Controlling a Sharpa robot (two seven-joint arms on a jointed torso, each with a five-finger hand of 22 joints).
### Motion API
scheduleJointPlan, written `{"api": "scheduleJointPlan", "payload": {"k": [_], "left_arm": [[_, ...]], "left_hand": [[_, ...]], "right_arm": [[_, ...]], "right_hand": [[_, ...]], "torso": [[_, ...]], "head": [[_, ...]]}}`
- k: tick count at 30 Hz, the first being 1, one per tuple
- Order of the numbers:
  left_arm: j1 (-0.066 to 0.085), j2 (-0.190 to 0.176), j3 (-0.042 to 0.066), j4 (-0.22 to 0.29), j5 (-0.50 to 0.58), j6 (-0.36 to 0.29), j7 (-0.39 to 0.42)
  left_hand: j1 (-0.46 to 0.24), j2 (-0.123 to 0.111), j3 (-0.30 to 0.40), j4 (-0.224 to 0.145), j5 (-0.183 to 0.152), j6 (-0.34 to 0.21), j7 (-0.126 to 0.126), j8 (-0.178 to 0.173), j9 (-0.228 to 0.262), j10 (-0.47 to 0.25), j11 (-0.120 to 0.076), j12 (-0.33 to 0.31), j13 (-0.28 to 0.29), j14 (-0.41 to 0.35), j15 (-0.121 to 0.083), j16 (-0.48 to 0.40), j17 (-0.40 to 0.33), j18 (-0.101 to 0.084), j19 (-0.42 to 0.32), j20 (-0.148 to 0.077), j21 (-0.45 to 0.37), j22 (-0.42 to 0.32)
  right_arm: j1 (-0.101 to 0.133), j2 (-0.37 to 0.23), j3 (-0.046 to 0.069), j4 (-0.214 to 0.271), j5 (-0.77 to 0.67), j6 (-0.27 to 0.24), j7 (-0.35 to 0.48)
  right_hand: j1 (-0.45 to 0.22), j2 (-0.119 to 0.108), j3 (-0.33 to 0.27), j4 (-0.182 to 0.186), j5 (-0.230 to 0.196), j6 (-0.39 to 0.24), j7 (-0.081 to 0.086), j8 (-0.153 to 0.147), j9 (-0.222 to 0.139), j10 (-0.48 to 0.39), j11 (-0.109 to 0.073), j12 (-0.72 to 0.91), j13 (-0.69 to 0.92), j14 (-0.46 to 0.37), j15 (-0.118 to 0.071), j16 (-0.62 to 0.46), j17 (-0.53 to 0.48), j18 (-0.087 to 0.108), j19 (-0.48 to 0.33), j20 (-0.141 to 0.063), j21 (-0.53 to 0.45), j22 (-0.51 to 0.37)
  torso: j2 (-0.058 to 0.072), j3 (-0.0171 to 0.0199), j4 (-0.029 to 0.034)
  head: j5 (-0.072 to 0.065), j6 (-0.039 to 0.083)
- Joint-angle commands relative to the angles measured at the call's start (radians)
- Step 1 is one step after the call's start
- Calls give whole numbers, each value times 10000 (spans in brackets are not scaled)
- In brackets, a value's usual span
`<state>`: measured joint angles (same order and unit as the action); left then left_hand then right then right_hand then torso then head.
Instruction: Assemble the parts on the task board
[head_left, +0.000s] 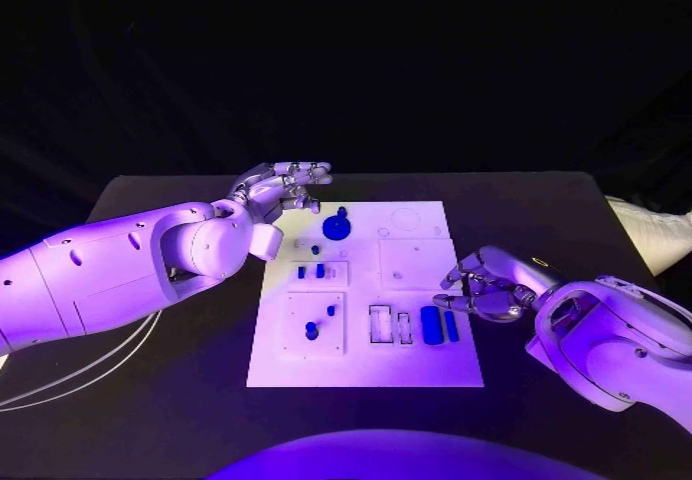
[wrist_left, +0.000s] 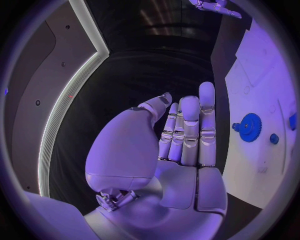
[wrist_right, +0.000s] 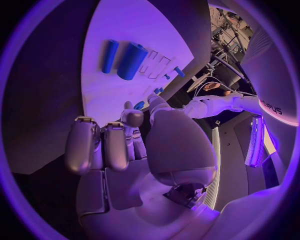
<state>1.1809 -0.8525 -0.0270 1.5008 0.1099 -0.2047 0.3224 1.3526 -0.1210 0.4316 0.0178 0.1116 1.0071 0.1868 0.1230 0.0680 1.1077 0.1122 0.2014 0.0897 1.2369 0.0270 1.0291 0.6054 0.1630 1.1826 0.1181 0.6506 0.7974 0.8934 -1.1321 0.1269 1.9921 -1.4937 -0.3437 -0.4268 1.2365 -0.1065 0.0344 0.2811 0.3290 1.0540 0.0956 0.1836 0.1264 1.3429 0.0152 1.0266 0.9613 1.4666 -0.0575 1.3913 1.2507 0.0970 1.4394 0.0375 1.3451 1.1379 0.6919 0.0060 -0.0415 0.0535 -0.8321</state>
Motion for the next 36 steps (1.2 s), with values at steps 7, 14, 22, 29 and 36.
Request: {"api": "scheduleJointPlan", "payload": {"k": [7,14,22,29,36], "left_arm": [[-44,24,-9,5,-28,214,29],[-55,13,-12,-11,-28,204,28],[-66,27,-12,-37,-28,211,25],[-82,33,-12,-47,-28,224,25],[-90,28,-12,-39,-28,234,18]], "left_hand": [[57,1,-59,26,13,-56,9,-13,-7,-41,-7,69,7,-63,-23,-69,-10,194,6,59,-62,-9],[57,5,-72,24,12,-58,11,-9,-6,-49,-5,80,8,-72,-20,-72,-24,194,7,61,-71,-16],[57,5,-72,24,12,-58,11,-9,-6,-49,-5,80,8,-72,-20,-72,-24,194,7,61,-71,-16],[57,5,-72,24,12,-58,11,-9,-6,-49,-5,80,8,-72,-20,-72,-24,194,7,61,-71,-16],[57,5,-72,24,12,-58,11,-9,-6,-49,-5,80,8,-72,-20,-72,-24,194,7,61,-71,-16]], "right_arm": [[-253,97,-39,62,-650,667,-1517],[-433,368,-50,-28,-911,1003,-1591],[-549,560,-53,-115,-1161,1345,-1614],[-647,797,-55,-264,-1373,1565,-1629],[-819,1146,-56,-552,-1562,1661,-1650]], "right_hand": [[-86,352,-823,86,-19,-223,23,311,247,493,-3,1919,2320,662,-23,503,770,-229,99,44,232,391],[-193,477,-1124,88,-27,-257,11,441,365,649,-8,2354,2861,699,-20,681,1065,-253,132,49,320,545],[-174,516,-1256,82,-43,-239,-6,530,448,700,-19,2501,3055,711,-25,745,1172,-267,150,47,367,628],[-168,536,-1301,83,-51,-227,-14,567,484,696,-25,2510,3080,712,-29,758,1192,-269,152,46,378,646],[-158,564,-1331,81,-61,-226,-19,592,513,689,-28,2512,3097,711,-32,763,1198,-272,153,46,386,661]], "torso": [[-4,-19,26],[3,-31,0],[-4,-25,-17],[-7,-16,-15],[2,-19,2]], "head": [[-117,-28],[-65,-85],[-48,-131],[-33,-146],[-13,-166]]}}
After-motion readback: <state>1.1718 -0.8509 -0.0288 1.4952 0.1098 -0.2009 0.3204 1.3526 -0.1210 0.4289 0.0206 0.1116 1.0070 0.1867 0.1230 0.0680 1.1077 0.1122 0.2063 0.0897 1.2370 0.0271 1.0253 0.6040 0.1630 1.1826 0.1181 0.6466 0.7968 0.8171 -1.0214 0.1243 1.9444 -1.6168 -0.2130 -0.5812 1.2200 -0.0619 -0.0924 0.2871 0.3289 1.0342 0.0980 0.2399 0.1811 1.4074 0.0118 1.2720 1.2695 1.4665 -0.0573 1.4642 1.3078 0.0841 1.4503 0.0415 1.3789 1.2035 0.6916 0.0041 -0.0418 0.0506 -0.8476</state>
